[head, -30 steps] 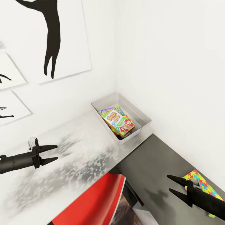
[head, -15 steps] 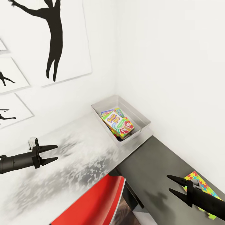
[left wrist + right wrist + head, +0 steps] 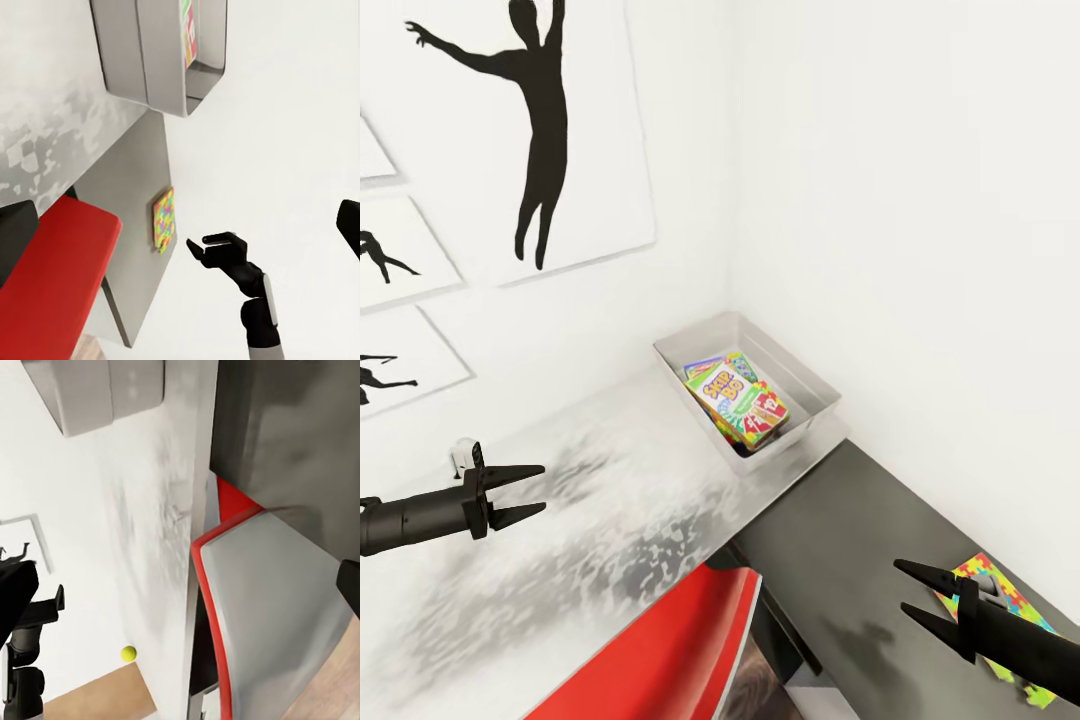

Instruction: Put all the toys in the child's room - the three board games (two on the bed and one on the table), the two jigsaw puzzles on the table, and the tennis ball on the table - inside the toy box on the table in the child's room.

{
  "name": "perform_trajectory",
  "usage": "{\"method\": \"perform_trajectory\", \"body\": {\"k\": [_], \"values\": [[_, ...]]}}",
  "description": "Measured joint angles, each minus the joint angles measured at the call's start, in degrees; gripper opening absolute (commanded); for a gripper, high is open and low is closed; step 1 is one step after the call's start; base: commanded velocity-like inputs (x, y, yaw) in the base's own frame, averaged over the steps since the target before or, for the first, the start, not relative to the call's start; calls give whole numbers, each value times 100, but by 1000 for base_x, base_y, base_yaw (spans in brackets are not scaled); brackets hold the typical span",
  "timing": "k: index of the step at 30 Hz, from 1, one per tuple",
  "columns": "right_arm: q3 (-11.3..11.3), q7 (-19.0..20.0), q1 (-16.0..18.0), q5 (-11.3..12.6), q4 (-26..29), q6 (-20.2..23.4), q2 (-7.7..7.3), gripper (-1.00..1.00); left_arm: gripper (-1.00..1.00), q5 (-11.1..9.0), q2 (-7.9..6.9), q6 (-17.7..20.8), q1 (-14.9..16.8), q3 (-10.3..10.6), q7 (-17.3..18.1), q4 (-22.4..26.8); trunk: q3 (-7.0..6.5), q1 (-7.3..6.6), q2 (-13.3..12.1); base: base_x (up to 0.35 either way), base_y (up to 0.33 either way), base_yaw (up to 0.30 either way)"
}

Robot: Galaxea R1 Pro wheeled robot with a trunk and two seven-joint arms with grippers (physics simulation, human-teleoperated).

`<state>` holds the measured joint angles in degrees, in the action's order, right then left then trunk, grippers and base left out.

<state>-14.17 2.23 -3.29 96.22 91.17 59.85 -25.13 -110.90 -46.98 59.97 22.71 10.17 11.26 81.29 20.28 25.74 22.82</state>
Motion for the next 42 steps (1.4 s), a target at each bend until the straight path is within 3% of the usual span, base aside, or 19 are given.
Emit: {"method": "perform_trajectory", "body": {"k": [14, 26, 42], "values": [[2, -8, 0, -1, 2, 0, 1, 100, 100, 7, 0, 0, 0, 8, 0, 0, -132, 1, 0, -15, 0, 0], [5, -8, 0, -1, 0, 0, 1, 100, 100, 6, 8, 0, 0, 16, -1, 0, -246, 1, 0, -201, 0, 0], [5, -14, 0, -6, 0, 0, 1, 100, 100, 8, 38, 0, 0, 18, 1, 0, -397, 0, 0, -12, 0, 0]]}}
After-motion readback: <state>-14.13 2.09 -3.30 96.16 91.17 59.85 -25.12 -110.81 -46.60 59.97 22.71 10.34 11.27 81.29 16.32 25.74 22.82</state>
